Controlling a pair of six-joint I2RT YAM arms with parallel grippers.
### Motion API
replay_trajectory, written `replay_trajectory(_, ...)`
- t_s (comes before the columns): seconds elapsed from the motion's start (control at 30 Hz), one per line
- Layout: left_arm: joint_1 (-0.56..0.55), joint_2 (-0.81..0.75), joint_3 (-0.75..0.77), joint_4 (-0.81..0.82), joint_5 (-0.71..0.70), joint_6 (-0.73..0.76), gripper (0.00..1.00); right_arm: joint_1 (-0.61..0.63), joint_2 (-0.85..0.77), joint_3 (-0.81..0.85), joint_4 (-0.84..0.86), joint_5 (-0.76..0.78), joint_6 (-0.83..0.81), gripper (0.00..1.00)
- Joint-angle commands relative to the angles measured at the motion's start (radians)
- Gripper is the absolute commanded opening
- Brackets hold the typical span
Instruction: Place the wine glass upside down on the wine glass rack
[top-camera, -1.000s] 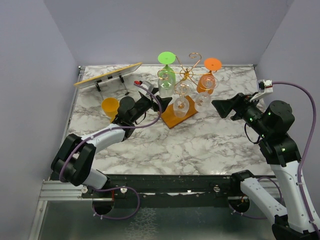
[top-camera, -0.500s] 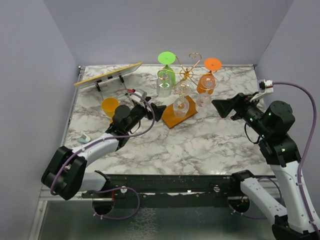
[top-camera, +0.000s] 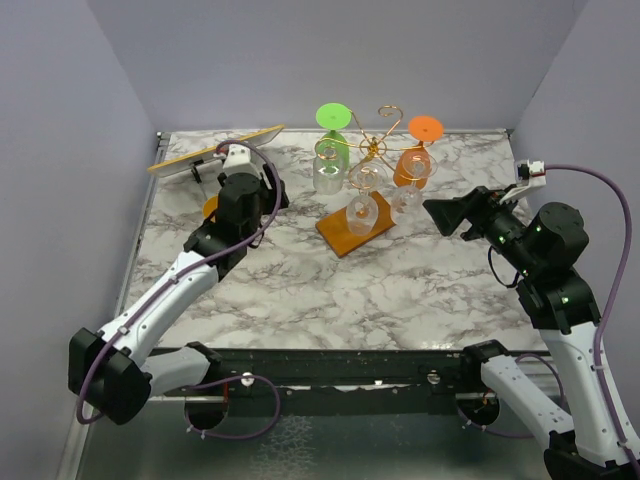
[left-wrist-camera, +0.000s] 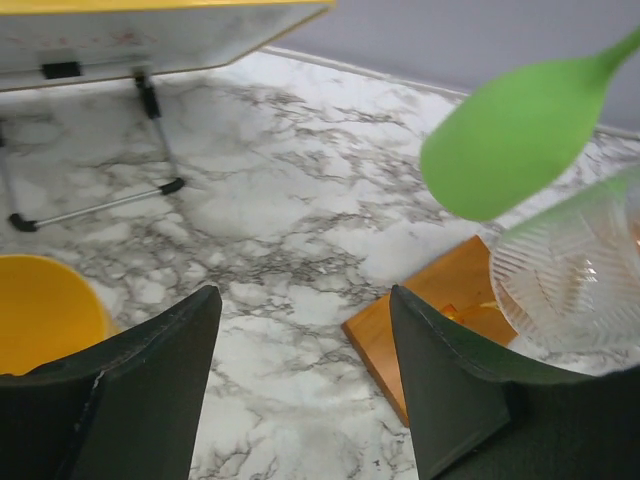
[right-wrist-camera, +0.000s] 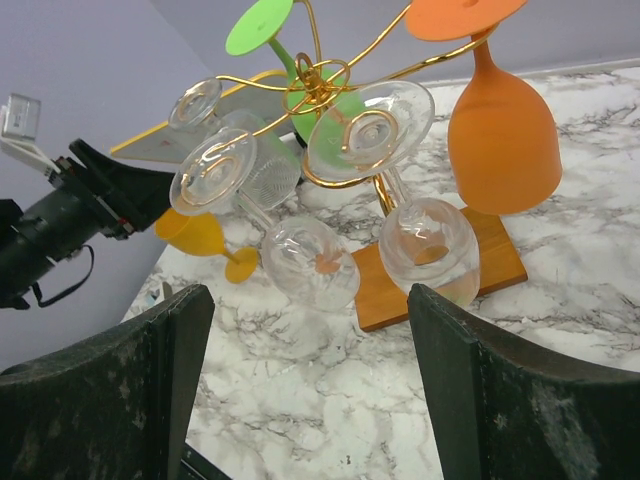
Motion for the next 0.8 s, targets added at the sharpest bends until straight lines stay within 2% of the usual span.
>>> replay_trajectory(0.0,0.048,0.035,0.116,-0.359,-0.202,-0.086,0.69,-0.003,-0.009,-0.011,0.031,0.005,0.008,0.84)
replay_trajectory(0.13,0.124,0.051,0.119,-0.395,-0.171,-0.094,0.68,-0.003,-0.011,-0.01,0.028,0.008,0.003,0.84)
replay_trajectory(0.27,0.208,0.094,0.118,-0.394,-0.056,-0.093,0.6,-0.003,-0.007,-0.004,0.029,0.005,0.001,0.84)
replay_trajectory(0.47,0.268,0.154,0.124,-0.392,0.02,-0.094,0.57,-0.003,-0.006,-0.003,0.03,0.005,0.001,0.84)
replay_trajectory(0.63,0.283,0.197,0.123,-0.403,0.036,-0.091,0.36,-0.003,-0.001,-0.001,0.032,0.004,0.001,0.84)
replay_trajectory(0.77,0.284,0.222,0.129,-0.416,0.063,-0.09,0.25,-0.003,0.001,0.0,0.031,0.002,0.002,0.84)
